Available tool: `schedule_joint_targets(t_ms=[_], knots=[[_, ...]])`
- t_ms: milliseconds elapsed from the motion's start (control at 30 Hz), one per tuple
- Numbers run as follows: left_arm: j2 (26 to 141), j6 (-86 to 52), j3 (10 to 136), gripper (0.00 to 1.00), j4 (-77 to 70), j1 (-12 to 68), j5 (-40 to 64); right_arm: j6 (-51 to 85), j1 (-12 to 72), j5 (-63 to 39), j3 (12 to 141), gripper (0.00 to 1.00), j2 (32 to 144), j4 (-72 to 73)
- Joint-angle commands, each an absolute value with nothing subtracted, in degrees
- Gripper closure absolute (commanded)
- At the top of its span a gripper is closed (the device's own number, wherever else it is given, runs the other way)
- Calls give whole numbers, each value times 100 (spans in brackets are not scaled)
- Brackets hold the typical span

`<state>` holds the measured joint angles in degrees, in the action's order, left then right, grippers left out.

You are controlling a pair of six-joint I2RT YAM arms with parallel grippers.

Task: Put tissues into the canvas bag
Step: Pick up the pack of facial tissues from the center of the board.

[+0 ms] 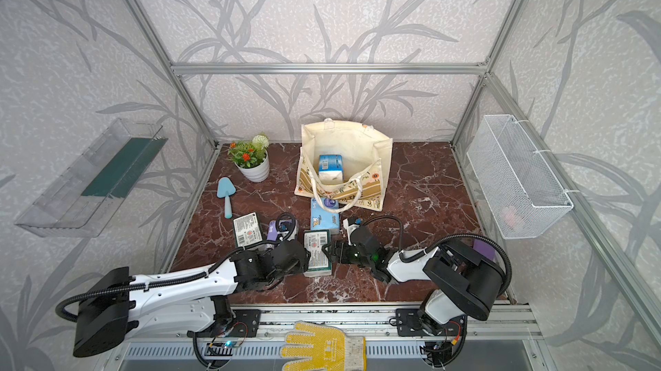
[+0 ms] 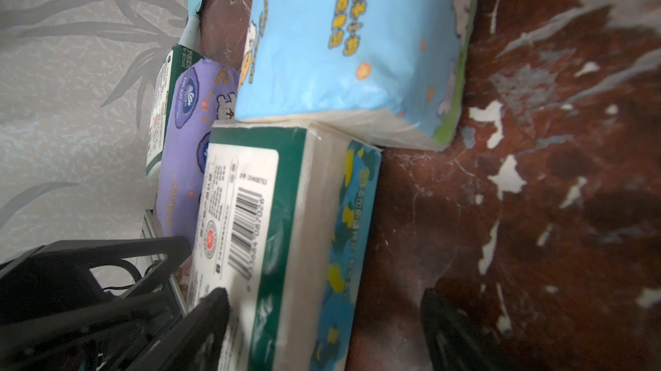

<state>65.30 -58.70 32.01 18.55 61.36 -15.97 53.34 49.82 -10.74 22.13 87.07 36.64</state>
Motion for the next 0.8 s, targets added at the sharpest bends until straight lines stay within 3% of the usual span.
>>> schedule_joint_targets(t_ms=[0, 600, 767], knots=[[6639, -5920, 3199, 45, 1878, 6102, -1683, 5532, 5039, -1149, 2310, 16, 8899, 4155], [7101, -5924, 3335, 51, 1577, 6051, -1477, 5883, 5255, -1156, 2377, 24, 9584, 4977], [7201, -5938, 3340, 52, 1538, 6033, -1442, 5911, 5264, -1134, 2364, 33, 9615, 5156]])
